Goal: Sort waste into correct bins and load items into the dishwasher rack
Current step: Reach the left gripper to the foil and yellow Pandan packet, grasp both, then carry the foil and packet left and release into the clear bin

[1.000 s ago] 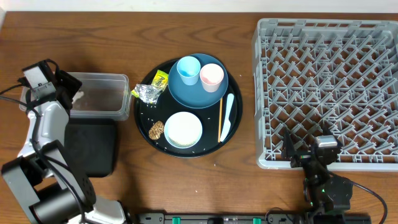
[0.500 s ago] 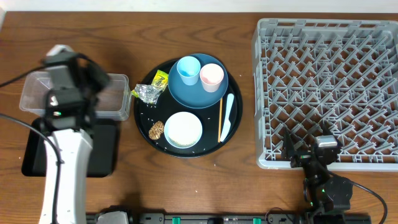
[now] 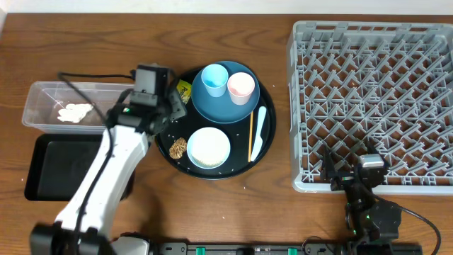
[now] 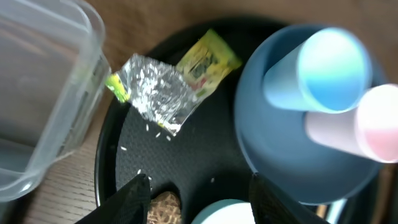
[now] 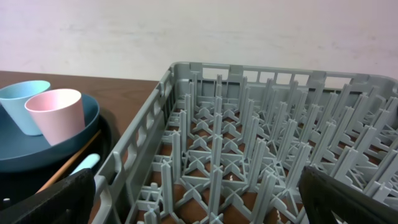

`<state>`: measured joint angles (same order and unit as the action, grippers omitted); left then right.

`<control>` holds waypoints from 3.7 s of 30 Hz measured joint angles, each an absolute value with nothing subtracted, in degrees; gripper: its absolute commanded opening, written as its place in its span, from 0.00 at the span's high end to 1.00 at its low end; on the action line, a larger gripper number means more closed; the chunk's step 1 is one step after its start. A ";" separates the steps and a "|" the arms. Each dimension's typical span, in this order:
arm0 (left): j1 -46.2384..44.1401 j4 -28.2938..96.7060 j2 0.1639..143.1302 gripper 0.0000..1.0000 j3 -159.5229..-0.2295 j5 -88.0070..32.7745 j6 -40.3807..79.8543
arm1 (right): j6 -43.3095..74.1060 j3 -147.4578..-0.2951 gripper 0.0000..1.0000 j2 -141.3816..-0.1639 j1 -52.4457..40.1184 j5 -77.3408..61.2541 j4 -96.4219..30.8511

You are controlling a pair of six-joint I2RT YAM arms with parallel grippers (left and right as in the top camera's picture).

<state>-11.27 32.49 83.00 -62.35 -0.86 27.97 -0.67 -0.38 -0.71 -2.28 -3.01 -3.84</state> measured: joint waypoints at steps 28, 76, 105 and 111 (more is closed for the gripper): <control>-11.31 19.03 100.36 0.29 -62.26 0.91 15.97 | -0.64 -0.38 0.01 -0.71 -2.28 -3.01 -3.84; -11.22 15.81 93.23 0.94 -62.13 5.93 15.16 | -0.67 -0.38 0.01 -0.73 -2.28 -3.01 -3.84; 15.40 31.22 77.84 0.94 -62.13 9.91 66.35 | -0.67 -0.38 0.01 -0.73 -2.28 -3.01 -3.84; 16.56 27.07 82.56 0.94 -62.13 1.28 69.60 | -0.67 -0.38 0.01 -0.73 -2.28 -3.01 -3.84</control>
